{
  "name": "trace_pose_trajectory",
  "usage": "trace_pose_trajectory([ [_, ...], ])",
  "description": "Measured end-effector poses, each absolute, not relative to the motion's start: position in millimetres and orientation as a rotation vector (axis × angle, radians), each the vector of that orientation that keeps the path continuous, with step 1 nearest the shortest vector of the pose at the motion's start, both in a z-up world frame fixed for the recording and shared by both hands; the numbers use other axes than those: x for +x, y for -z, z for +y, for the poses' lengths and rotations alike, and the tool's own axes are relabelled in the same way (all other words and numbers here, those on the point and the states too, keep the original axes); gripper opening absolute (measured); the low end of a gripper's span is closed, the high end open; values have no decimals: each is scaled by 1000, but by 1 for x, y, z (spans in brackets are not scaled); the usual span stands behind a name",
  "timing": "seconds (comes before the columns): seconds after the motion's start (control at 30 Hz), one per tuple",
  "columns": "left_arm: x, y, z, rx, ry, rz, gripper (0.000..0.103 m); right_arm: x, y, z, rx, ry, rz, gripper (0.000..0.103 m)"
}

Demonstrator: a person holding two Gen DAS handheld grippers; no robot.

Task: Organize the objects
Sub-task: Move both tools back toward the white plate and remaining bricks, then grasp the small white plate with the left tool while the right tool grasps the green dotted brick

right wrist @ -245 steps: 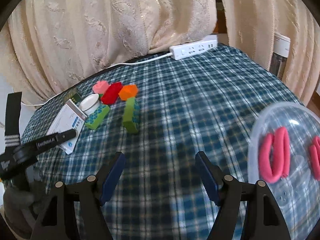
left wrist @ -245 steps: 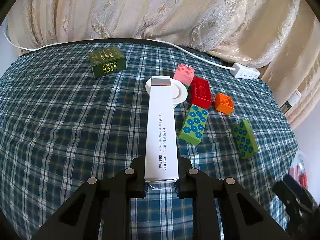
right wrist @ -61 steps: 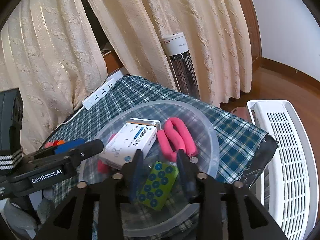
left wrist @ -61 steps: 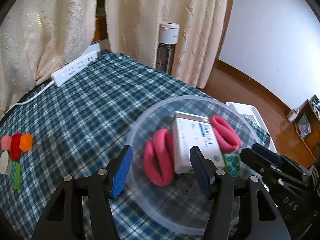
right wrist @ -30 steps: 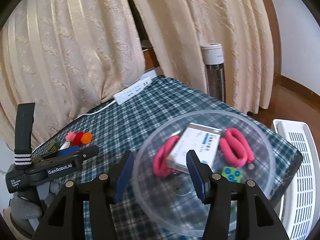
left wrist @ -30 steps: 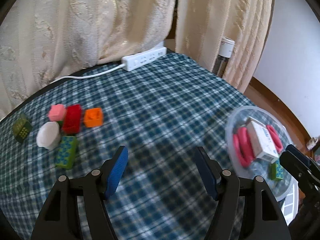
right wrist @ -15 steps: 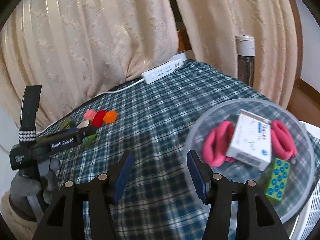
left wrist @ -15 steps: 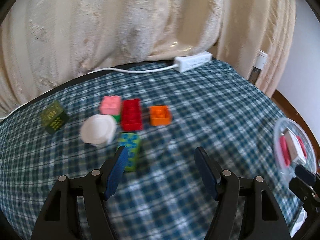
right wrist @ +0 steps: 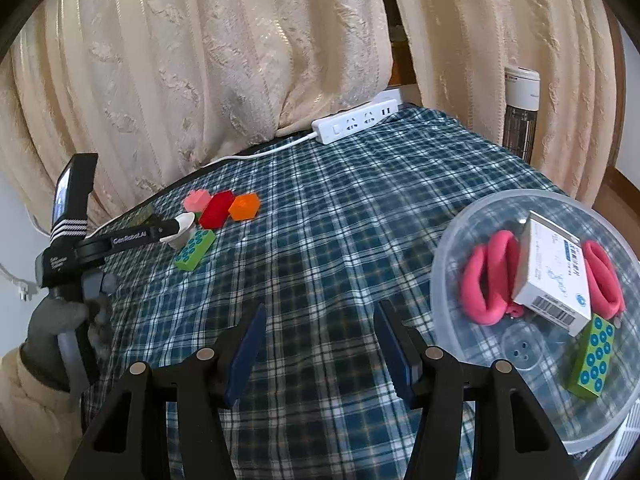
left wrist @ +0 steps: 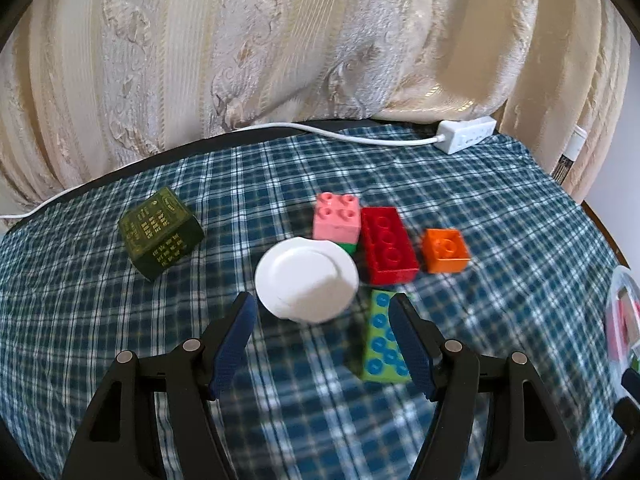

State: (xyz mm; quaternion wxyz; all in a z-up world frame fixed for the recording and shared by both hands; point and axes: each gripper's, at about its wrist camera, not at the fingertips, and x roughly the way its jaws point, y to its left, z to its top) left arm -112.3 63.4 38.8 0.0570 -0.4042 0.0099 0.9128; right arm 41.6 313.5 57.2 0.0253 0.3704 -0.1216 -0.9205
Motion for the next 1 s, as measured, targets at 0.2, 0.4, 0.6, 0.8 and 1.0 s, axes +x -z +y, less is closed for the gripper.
trace_pose_trajectory([
  [0.2, -136, -28, 59, -1266, -2732, 50, 70, 36, -55, 302, 1161, 2830, -347, 59],
  [0.4, -145, -24, 62, -1281, -2705, 44, 72, 27, -53, 292, 1177, 2807, -334, 59],
  [0.6, -152, -21, 58, -1295, -2701, 16, 72, 16, -53, 274, 1186, 2781, -283, 59],
  [0.8, -155, -19, 59, -1285, -2724, 60, 72, 0, -49, 252, 1209, 2737, -227, 60],
  [1.0, -155, -14, 58, -1259, -2713, 73, 68, -20, -42, 230, 1243, 2708, -171, 60],
])
